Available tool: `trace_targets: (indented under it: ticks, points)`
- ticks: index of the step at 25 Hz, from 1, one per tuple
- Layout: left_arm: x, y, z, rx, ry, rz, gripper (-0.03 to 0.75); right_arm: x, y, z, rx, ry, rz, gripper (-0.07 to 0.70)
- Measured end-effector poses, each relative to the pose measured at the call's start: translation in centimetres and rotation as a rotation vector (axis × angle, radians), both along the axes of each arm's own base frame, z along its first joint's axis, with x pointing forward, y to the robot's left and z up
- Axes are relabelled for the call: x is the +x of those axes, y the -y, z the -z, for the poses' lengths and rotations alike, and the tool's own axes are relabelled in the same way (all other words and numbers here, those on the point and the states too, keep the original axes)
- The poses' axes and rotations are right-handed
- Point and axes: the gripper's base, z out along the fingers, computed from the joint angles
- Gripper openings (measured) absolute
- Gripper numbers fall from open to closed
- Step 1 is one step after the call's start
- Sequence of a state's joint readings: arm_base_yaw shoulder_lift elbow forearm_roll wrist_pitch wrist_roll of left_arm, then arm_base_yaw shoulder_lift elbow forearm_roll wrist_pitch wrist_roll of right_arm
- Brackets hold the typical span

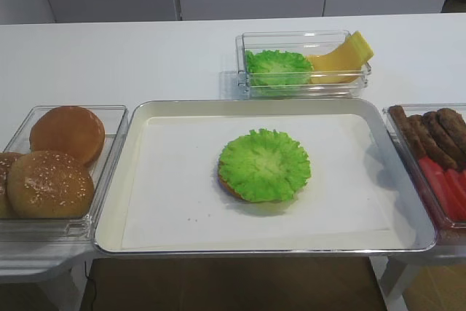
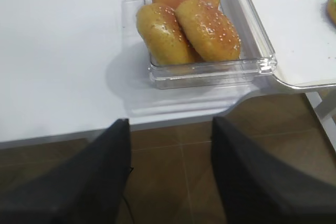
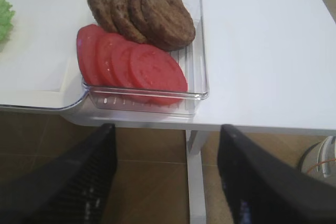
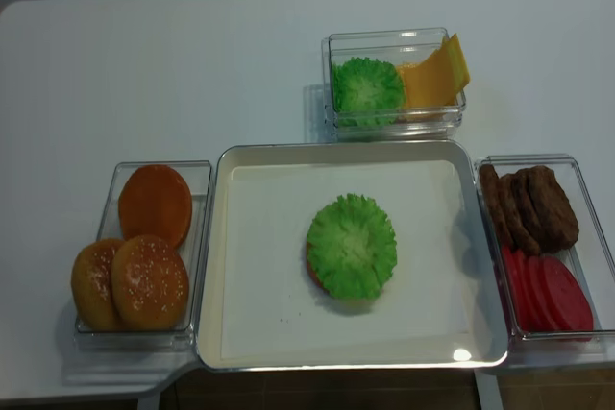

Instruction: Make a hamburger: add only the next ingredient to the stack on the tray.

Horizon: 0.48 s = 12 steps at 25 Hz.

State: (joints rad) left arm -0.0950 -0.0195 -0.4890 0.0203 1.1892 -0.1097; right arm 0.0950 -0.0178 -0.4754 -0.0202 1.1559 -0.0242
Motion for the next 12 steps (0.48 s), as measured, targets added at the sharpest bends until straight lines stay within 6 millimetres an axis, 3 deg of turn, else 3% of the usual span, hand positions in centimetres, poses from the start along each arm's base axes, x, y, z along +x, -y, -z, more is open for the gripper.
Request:
trace_targets:
  ticks: [12]
  points:
    - [-0.01,0.03,0.0,0.0,0.0,-0.027,0.372,0.0,0.0,0.0,0.0,0.0,0.0,0.46]
